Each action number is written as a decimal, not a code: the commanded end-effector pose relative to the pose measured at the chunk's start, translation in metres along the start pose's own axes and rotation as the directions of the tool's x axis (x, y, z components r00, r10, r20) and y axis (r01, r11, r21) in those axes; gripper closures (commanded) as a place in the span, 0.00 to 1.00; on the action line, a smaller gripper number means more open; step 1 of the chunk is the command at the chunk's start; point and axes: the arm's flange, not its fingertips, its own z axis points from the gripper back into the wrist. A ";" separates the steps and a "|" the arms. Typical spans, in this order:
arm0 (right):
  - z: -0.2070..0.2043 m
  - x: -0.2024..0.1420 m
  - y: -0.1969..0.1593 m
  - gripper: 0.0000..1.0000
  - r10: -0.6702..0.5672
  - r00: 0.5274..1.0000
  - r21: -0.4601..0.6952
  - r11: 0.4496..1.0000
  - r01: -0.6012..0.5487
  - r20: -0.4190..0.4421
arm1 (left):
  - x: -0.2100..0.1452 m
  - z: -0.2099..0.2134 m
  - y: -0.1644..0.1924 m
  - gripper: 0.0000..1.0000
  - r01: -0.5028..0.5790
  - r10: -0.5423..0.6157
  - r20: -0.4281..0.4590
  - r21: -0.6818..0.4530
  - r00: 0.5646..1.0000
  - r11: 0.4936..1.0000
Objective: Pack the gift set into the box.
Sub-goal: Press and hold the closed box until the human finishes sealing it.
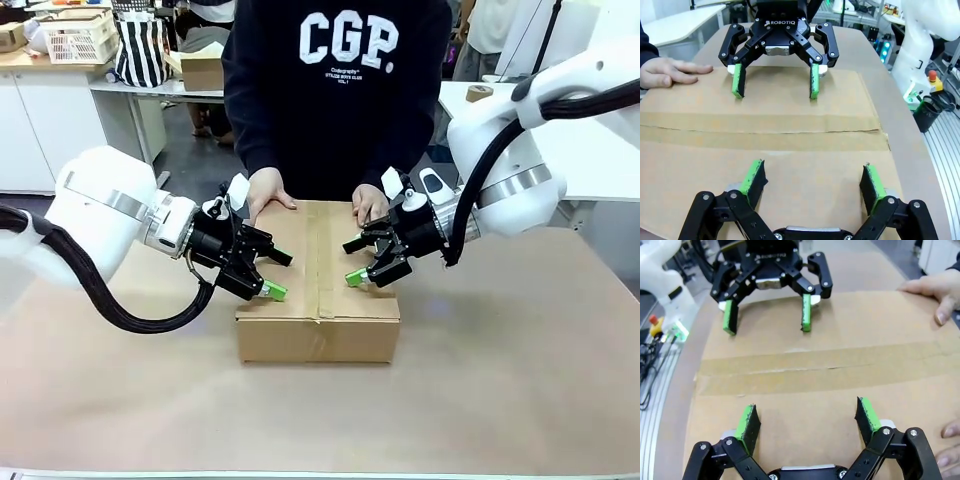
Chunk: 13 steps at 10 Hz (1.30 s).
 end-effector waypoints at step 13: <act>0.000 0.000 0.000 0.00 0.000 1.000 0.000 1.000 0.000 0.000 | 0.000 0.000 0.001 0.00 0.000 0.000 -0.002 0.004 1.000 1.000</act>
